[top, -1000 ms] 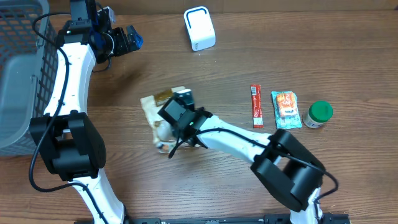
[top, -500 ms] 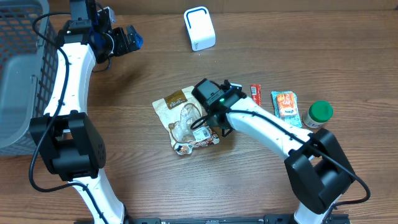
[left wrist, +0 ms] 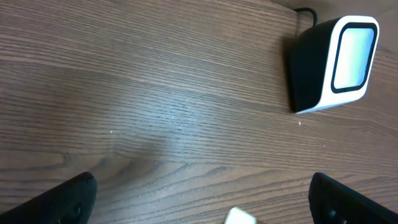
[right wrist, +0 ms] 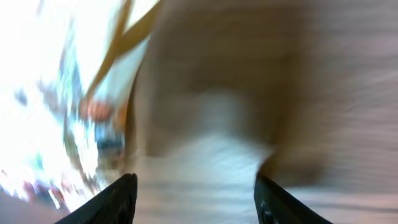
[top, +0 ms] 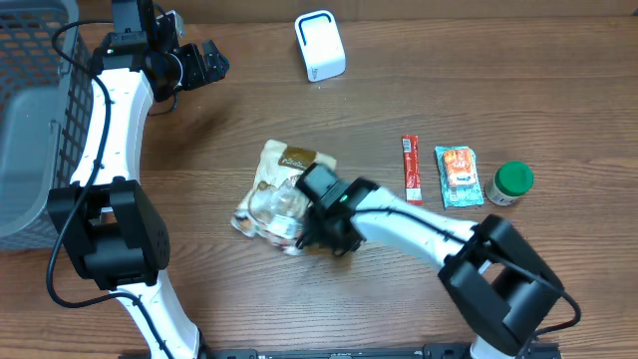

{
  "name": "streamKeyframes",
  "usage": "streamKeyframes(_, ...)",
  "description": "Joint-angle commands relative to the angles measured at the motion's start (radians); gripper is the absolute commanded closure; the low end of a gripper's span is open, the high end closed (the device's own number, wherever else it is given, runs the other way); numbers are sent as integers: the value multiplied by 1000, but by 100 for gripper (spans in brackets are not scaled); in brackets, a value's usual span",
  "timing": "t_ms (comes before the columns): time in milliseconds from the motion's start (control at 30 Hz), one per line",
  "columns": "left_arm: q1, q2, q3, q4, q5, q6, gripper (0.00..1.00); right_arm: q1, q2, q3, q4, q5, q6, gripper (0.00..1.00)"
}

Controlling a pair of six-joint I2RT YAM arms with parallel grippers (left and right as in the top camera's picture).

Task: Scan the item barcode
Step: 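Move the right gripper to the Pantree snack bag and grasp it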

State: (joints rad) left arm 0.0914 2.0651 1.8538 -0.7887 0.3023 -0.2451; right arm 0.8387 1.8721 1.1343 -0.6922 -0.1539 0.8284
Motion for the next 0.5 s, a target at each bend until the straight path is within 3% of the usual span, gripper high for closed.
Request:
streamKeyframes(0,-6,-29,6,0,-2,-5,0,93,-8,-13,16,-84,-55,40)
streamKeyframes(133,-6,-29,6,0,-2,-5,0,89,-15,98,-115,-93,-146,41)
streamKeyframes(233,-6,-29,6,0,-2,-5,0,57,-16,244,-197,-5,-323,38)
streamKeyframes(367,-6,-29,6,0,-2,-5,0,29,-16,285,-113,138,-439,24)
streamKeyframes(467,-6,-29,6,0,-2,-5,0,13,-5,285,-34,212,-522,19)
